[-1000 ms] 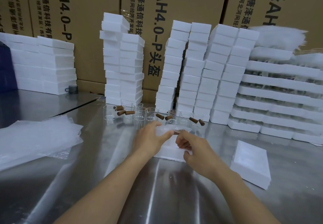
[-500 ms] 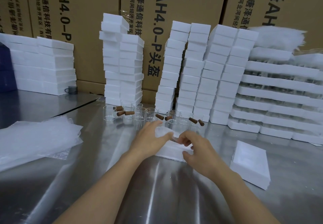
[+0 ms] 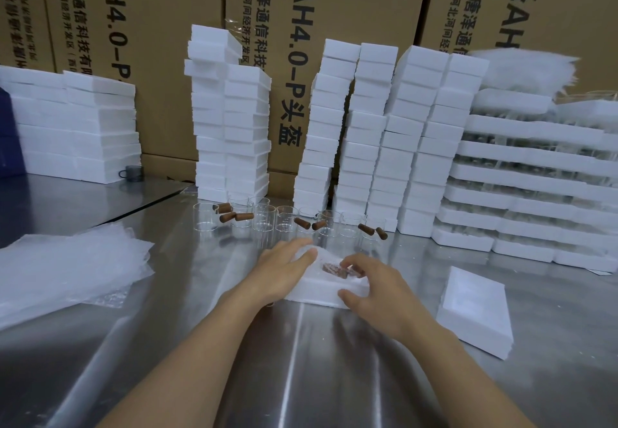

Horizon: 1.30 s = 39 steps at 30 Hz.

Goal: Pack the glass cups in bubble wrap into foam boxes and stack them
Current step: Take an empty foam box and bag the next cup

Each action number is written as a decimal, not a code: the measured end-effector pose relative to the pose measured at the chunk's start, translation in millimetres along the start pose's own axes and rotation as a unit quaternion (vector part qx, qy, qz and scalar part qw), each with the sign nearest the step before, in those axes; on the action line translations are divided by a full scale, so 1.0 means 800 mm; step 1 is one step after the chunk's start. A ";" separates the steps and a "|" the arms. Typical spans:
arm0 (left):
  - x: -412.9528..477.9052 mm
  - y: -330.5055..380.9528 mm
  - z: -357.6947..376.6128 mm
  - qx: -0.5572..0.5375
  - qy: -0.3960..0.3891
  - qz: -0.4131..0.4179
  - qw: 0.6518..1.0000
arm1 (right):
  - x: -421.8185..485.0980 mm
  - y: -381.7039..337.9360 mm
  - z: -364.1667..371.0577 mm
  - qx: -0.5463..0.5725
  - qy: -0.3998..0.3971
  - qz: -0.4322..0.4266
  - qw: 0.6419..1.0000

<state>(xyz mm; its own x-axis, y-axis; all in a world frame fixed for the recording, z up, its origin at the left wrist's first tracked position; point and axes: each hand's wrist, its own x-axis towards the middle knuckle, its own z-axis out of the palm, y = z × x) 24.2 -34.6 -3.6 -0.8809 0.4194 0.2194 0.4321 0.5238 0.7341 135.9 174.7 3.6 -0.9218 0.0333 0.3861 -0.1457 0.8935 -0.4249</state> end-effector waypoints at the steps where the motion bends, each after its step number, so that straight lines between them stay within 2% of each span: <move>1: 0.001 0.000 0.000 -0.005 -0.004 -0.005 1.000 | -0.001 -0.001 -0.001 0.003 0.003 -0.001 1.000; 11: -0.004 0.004 -0.003 -0.089 -0.051 0.000 0.995 | -0.005 -0.009 -0.004 0.020 0.034 -0.006 0.999; 15: -0.011 0.008 -0.012 -0.150 -0.063 -0.021 0.986 | -0.003 -0.006 -0.017 -0.020 0.098 0.031 0.995; 19: -0.013 0.003 -0.011 -0.160 -0.061 -0.036 0.985 | -0.004 0.013 -0.046 -0.101 0.170 0.145 0.969; 24: -0.009 0.002 -0.009 -0.184 -0.042 -0.053 0.981 | -0.022 0.053 -0.085 -0.140 0.135 0.329 0.924; 28: -0.006 0.012 -0.015 -0.244 0.018 -0.075 0.967 | -0.032 0.071 -0.095 -0.124 0.096 0.389 0.908; 33: 0.006 0.016 -0.024 -0.349 0.120 -0.128 0.920 | -0.032 0.068 -0.099 -0.099 0.140 0.345 0.923; 37: 0.007 0.024 -0.029 -0.362 0.194 -0.108 0.905 | -0.020 0.040 -0.097 0.037 0.233 0.177 0.956; 39: 0.001 0.028 -0.028 -0.341 0.211 -0.065 0.914 | -0.013 0.013 -0.099 0.158 0.276 0.100 0.943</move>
<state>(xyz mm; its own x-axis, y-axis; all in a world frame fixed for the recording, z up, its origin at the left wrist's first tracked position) 29.0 -39.1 27.7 -0.9745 -0.0123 0.2240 0.2241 -0.0956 0.9699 172.8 219.3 60.2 -0.6268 0.4927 0.6036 -0.1691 0.6703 -0.7226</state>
